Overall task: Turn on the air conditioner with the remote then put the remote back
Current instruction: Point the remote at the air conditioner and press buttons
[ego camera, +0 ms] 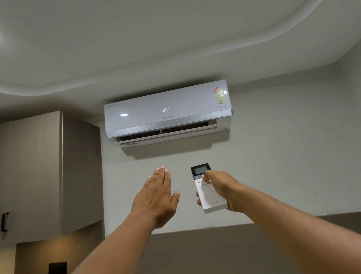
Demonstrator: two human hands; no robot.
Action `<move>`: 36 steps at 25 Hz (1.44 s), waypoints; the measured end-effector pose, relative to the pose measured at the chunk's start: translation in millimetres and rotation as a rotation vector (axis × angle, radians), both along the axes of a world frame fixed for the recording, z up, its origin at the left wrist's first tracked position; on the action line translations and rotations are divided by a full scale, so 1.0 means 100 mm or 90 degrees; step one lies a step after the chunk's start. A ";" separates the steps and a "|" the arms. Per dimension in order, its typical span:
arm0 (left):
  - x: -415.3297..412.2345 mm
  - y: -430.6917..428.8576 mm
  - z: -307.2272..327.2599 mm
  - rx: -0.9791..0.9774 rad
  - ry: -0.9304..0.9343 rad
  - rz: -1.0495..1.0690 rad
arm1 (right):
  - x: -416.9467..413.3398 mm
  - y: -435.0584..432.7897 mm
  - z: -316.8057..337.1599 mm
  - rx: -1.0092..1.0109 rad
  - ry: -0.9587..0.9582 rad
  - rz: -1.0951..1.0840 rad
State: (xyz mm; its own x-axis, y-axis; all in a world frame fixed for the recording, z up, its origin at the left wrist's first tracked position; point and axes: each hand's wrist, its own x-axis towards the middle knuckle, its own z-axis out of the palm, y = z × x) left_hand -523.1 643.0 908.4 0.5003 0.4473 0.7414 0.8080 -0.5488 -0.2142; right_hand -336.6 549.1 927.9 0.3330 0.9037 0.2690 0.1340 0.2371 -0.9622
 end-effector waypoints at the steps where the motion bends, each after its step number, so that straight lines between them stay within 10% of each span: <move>1: 0.00 0.00 0.00 -0.001 0.001 -0.001 | 0.00 0.00 0.00 0.000 -0.003 0.001; 36: -0.02 0.01 -0.05 -0.008 0.001 -0.002 | 0.05 -0.03 -0.10 -0.009 -0.011 0.005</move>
